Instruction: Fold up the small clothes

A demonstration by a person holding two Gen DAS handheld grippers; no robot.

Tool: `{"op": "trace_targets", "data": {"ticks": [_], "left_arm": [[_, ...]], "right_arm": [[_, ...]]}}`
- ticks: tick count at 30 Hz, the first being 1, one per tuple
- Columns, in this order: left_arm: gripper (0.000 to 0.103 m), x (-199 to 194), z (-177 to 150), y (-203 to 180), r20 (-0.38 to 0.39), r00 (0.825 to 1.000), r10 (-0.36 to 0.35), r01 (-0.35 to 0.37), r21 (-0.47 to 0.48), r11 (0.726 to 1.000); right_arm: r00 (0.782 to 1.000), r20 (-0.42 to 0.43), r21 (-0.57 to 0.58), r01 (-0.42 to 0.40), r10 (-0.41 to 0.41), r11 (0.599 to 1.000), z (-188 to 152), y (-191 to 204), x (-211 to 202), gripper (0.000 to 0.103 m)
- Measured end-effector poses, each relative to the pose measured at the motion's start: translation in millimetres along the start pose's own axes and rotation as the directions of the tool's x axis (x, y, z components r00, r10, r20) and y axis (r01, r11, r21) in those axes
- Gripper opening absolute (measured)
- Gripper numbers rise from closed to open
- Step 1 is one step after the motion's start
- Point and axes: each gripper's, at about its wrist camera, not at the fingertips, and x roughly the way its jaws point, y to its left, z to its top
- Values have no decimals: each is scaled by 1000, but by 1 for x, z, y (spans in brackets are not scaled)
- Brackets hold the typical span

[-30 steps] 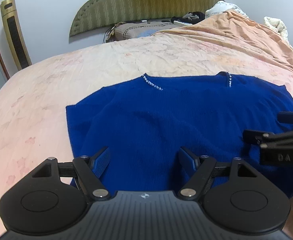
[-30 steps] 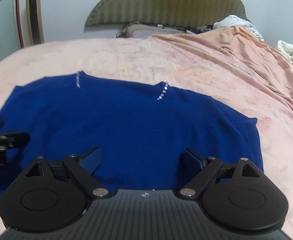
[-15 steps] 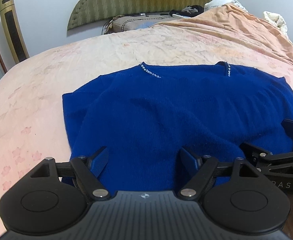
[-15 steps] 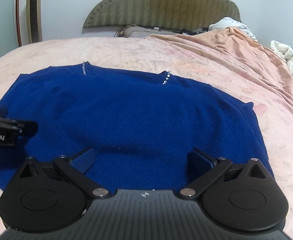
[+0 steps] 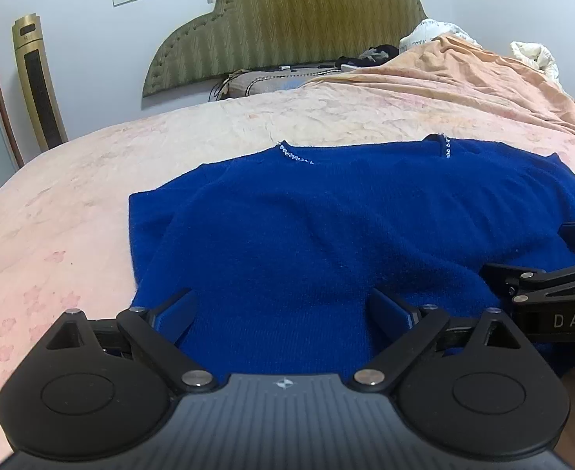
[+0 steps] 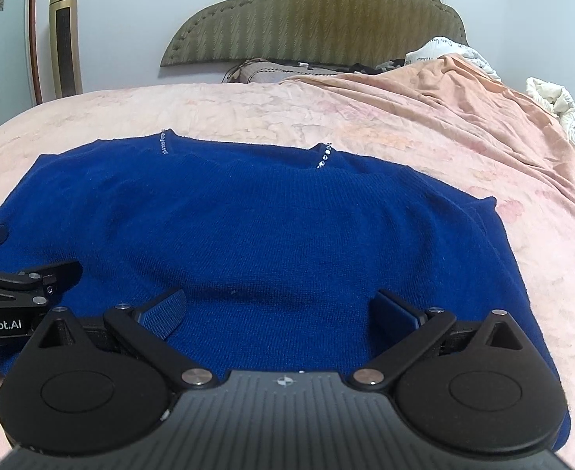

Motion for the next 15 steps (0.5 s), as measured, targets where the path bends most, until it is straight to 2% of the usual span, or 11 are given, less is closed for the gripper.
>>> {"op": "trace_targets", "data": {"ticks": [7, 15], "left_arm": [[100, -1, -1, -8, 16, 999, 47, -47, 45, 998], [102, 3, 0, 1, -7, 1000, 12, -12, -10, 1000]], "right_arm": [[1000, -1, 7, -5, 5, 1000, 0, -2, 0, 103], [1000, 0, 15, -13, 13, 1000, -1, 0, 0, 103]]}}
